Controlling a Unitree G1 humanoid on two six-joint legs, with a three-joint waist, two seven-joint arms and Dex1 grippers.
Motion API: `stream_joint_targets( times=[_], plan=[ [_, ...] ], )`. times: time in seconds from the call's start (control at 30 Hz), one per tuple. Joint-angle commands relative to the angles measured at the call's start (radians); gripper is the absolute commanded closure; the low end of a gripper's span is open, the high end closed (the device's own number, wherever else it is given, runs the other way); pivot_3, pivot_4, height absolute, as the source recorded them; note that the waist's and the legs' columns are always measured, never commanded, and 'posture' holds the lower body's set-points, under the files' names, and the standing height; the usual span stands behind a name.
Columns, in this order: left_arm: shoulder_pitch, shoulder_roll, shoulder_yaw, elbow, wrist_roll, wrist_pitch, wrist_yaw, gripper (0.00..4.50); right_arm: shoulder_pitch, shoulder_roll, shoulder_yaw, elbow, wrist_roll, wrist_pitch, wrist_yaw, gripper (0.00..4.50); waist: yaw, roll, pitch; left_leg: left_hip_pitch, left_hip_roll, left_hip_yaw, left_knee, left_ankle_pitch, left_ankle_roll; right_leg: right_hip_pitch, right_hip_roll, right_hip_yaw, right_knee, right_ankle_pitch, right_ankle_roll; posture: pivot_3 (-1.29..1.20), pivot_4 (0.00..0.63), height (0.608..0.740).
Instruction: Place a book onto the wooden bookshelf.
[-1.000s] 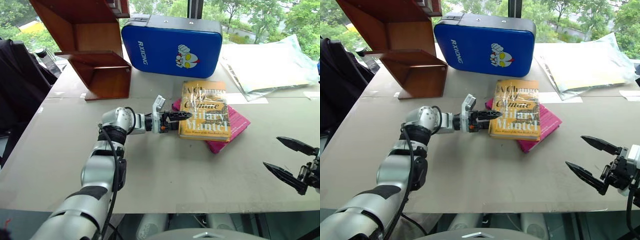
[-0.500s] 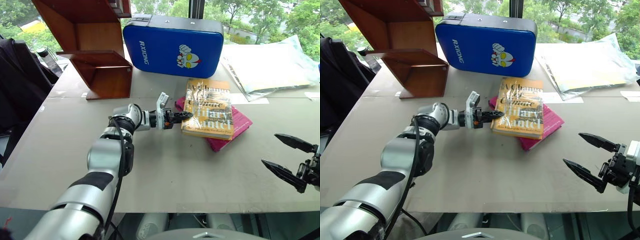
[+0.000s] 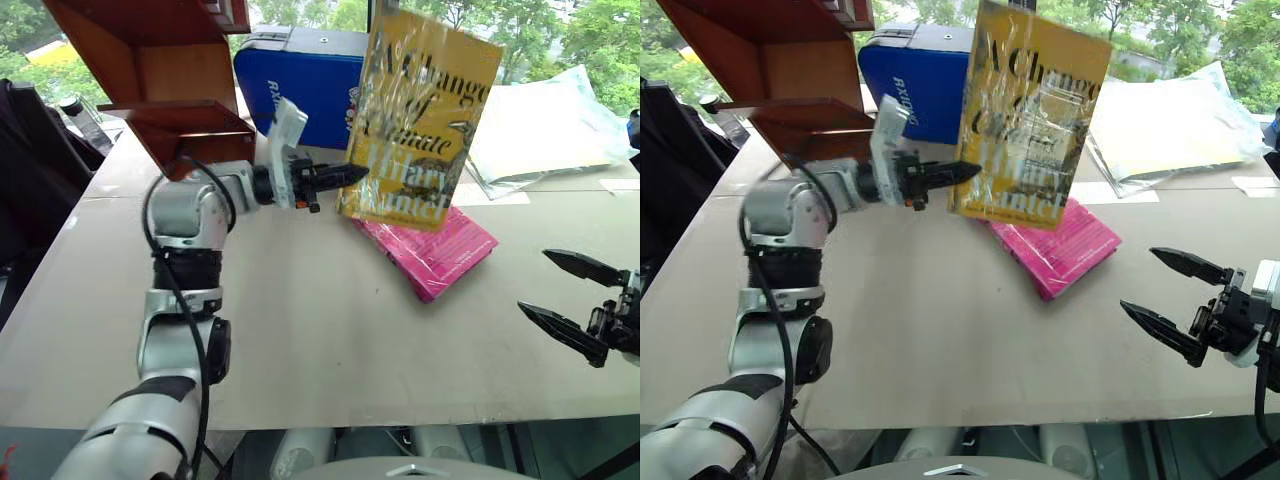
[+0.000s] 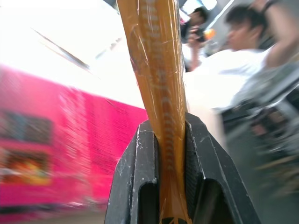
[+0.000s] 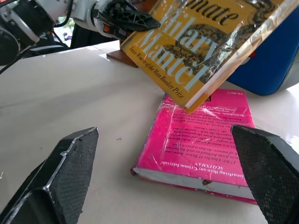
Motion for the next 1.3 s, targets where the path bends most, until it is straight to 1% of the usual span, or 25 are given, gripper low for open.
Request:
stream_joint_targets(
  times=[0.03, 0.07, 0.13, 0.17, 0.3, 0.43, 0.53, 0.67, 0.83, 1.07, 1.2, 1.3],
  plan=[
    [-0.012, 0.109, -0.047, -0.207, 0.174, -0.370, 0.043, 4.41, -0.085, -0.009, 0.009, 0.021, 0.052, 0.019, -0.012, 0.00, 0.004, 0.000, 0.000, 0.000, 0.000, 0.000, 0.000, 0.000, 0.000, 0.000, 0.000, 0.000, 0.000, 0.000, 0.000, 0.00, 0.150, 0.740],
    [-0.015, 0.177, -0.086, -0.217, 0.278, -0.504, 0.056, 4.41, -0.121, -0.011, 0.018, 0.032, 0.065, 0.030, -0.017, 0.00, 0.003, -0.001, 0.000, 0.000, 0.000, 0.001, 0.000, 0.000, 0.000, 0.000, 0.000, 0.000, 0.000, 0.000, 0.000, 0.00, 0.150, 0.740],
    [-0.046, 0.339, -0.169, -0.178, 0.528, -0.757, 0.128, 4.41, -0.200, -0.011, 0.035, 0.058, 0.096, 0.057, -0.035, 0.00, 0.004, -0.002, 0.001, 0.002, 0.000, 0.004, -0.001, 0.000, 0.001, 0.000, 0.000, 0.000, 0.000, 0.000, -0.001, 0.00, 0.150, 0.740],
    [-0.070, 0.380, -0.178, -0.151, 0.593, -0.815, 0.169, 4.41, -0.232, -0.010, 0.042, 0.070, 0.108, 0.068, -0.042, 0.00, 0.004, -0.001, 0.001, 0.003, 0.001, 0.005, -0.001, -0.001, 0.002, 0.000, 0.001, 0.001, 0.000, 0.001, -0.001, 0.00, 0.150, 0.740],
    [-0.139, 0.522, -0.154, -0.051, 0.736, -0.931, 0.284, 4.41, -0.378, -0.003, 0.084, 0.124, 0.150, 0.115, -0.064, 0.00, 0.012, -0.003, 0.003, 0.002, 0.000, 0.005, -0.002, -0.002, 0.005, 0.000, 0.001, 0.000, -0.001, 0.001, -0.001, 0.00, 0.150, 0.740],
    [-0.114, 0.697, -0.134, 0.092, 0.837, -1.021, 0.336, 4.41, -0.518, -0.008, 0.138, 0.165, 0.193, 0.184, -0.072, 0.00, 0.003, -0.003, 0.004, 0.002, 0.000, 0.006, -0.002, -0.002, 0.005, -0.001, 0.002, 0.000, -0.002, 0.001, -0.001, 0.00, 0.150, 0.740],
    [-0.108, 0.763, -0.134, 0.171, 0.872, -1.052, 0.374, 4.41, -0.601, 0.005, 0.164, 0.168, 0.234, 0.233, -0.098, 0.00, -0.003, -0.003, 0.004, 0.001, 0.000, 0.005, -0.004, -0.002, 0.005, -0.003, 0.003, -0.001, -0.001, 0.001, -0.001, 0.00, 0.150, 0.740],
    [-0.098, 0.803, -0.130, 0.223, 0.906, -1.049, 0.403, 4.41, -0.693, 0.026, 0.179, 0.152, 0.386, 0.347, -0.163, 0.00, -0.003, -0.004, 0.004, -0.002, 0.000, 0.003, -0.003, -0.002, 0.005, -0.003, 0.004, -0.005, -0.001, 0.001, -0.001, 0.00, 0.150, 0.740],
    [-0.096, 0.815, -0.145, 0.266, 0.938, -1.047, 0.415, 4.41, -0.758, 0.046, 0.185, 0.147, 0.451, 0.406, -0.251, 0.00, -0.003, -0.004, 0.005, -0.003, -0.001, 0.001, -0.001, -0.002, 0.005, -0.003, 0.003, -0.007, 0.000, 0.001, 0.000, 0.00, 0.150, 0.740],
    [-0.150, 0.788, -0.189, 0.426, 0.962, -1.105, 0.426, 4.41, -0.755, 0.045, 0.183, 0.135, 0.401, 0.414, -0.314, 0.00, -0.008, -0.004, 0.005, -0.002, -0.001, 0.001, 0.000, -0.002, 0.005, -0.006, 0.003, -0.006, 0.007, 0.001, 0.000, 0.00, 0.150, 0.740],
    [-0.179, 0.751, -0.206, 0.503, 0.926, -1.112, 0.385, 4.41, -0.757, 0.039, 0.186, 0.127, 0.361, 0.409, -0.338, 0.00, -0.013, -0.004, 0.005, -0.001, -0.001, 0.003, 0.001, -0.002, 0.005, -0.006, 0.004, -0.005, 0.012, 0.001, 0.000, 0.00, 0.150, 0.740],
    [-0.185, 0.741, -0.227, 0.530, 0.936, -1.104, 0.342, 4.41, -0.762, 0.034, 0.192, 0.119, 0.323, 0.413, -0.374, 0.00, -0.014, -0.004, 0.005, 0.000, -0.001, 0.003, 0.002, -0.002, 0.005, -0.006, 0.005, -0.004, 0.014, 0.001, 0.000, 0.00, 0.150, 0.740]
  ],
)
